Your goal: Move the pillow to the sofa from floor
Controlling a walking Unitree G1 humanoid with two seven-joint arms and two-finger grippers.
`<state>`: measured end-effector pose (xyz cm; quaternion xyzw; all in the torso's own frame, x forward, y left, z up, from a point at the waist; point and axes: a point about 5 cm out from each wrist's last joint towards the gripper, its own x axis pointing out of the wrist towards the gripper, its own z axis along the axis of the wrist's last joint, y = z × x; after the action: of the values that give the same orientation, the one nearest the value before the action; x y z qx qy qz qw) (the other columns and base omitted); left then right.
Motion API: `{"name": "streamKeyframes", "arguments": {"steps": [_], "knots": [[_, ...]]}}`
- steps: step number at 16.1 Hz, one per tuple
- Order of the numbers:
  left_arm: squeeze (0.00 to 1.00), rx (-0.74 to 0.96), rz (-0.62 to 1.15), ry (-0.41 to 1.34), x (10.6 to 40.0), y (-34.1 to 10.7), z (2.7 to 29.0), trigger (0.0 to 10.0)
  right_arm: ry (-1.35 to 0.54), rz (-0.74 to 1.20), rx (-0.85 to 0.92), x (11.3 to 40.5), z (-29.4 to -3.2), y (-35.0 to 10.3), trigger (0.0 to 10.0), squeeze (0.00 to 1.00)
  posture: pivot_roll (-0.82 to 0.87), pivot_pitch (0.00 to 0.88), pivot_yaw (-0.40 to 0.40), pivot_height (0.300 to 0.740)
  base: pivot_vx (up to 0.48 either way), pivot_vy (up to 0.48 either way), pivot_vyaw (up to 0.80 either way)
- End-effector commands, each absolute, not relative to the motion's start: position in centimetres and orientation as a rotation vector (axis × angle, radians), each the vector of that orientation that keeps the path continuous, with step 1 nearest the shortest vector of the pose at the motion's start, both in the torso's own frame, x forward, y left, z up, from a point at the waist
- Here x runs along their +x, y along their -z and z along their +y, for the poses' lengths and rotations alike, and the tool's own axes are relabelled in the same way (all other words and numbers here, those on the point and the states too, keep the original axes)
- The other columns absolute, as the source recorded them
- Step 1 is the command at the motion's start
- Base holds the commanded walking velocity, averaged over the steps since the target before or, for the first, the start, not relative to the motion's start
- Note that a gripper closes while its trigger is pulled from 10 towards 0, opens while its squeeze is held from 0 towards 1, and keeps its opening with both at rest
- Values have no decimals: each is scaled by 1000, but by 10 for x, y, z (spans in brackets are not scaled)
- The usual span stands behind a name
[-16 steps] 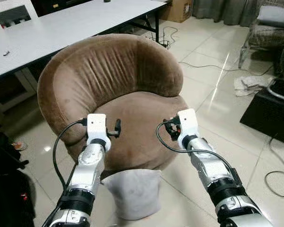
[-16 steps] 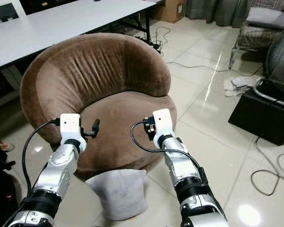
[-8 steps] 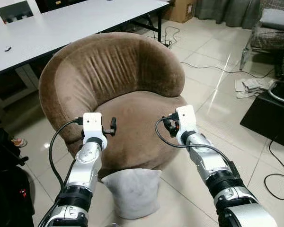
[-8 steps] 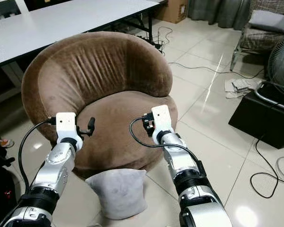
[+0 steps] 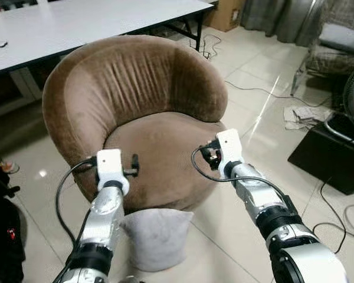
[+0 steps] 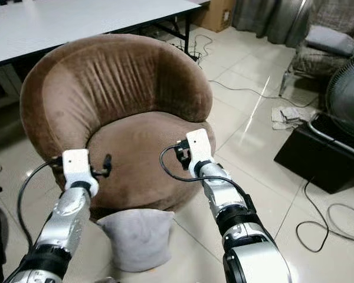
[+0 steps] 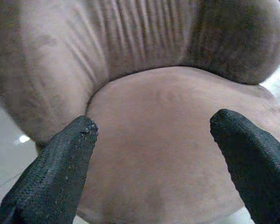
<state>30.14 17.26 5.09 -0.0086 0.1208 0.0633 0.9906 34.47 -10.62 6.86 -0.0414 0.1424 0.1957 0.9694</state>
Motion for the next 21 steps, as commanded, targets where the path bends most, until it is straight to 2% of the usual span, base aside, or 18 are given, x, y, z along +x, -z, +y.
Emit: {"name": "streamKeyframes", "arguments": {"steps": [1,10,21], "knots": [[0,-11,228,-150,300,-53,176,10000,-417,276,-98,348,-101,-72,10000,0,23,0,-78,740,0,0,0],[0,47,240,-93,305,-55,172,10000,-440,239,-44,343,-95,-70,10000,0,-14,0,-32,740,0,0,0],[0,42,234,-76,308,-56,167,10000,-447,248,-44,338,-96,-64,10000,0,-32,0,-24,740,0,0,0]]}}
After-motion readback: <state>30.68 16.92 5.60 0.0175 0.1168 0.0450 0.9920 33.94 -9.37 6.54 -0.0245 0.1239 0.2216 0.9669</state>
